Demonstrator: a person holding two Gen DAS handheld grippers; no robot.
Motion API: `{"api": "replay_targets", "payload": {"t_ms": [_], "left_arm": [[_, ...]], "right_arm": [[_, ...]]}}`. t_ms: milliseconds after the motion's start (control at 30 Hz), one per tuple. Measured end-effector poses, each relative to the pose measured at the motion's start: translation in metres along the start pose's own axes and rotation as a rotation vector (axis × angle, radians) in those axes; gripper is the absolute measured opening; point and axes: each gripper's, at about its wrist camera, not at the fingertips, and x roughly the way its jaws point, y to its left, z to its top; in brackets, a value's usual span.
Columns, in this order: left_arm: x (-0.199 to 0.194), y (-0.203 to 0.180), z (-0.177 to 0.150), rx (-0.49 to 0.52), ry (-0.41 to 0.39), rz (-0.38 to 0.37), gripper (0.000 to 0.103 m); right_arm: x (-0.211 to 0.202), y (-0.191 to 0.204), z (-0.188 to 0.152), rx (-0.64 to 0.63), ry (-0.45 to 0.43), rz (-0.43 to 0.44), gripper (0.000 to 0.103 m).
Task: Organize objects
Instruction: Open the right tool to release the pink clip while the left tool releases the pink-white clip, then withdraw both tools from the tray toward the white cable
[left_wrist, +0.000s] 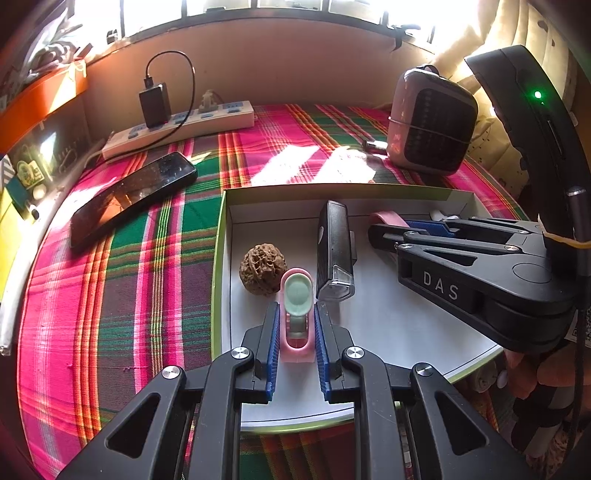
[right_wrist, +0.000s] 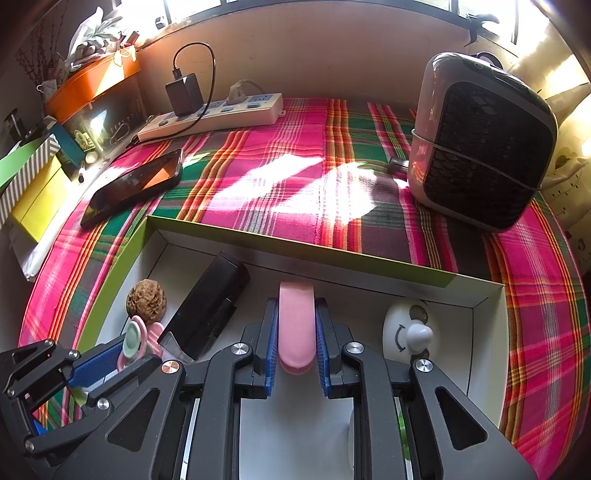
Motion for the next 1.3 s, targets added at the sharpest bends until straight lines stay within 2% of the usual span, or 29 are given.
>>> {"api": "replay_targets", "payload": {"t_ms": [100,267,433,733,1300], "left_arm": [[0.0,0.0,0.0,0.001,0.0,0.002,0.016],[0.0,0.0,-0.001,0.002,0.001,0.005,0.017],[0.0,0.001,-0.001,0.002,0.002,0.003,0.018],[-0.002,-0.002,-0.002,0.01,0.002,-0.001,0.028],[-0.024,0.001,-0.013,-0.019,-0.021,-0.02,0.037]], "right_arm": [[0.0,0.0,0.0,0.001,-0.002,-0.001,0.019],[-0.001,-0.001,0.0,0.003,-0.004,0.005,0.033],[-0.001,-0.002,-0.002,0.011,-0.008,0.004,0.039],[-0.007,-0.003,-0.004,0.013,-0.024,-0.003,0.044],[-0.047,-0.002,-0.019,0.01,-0.099,-0.016,0.045]]}}
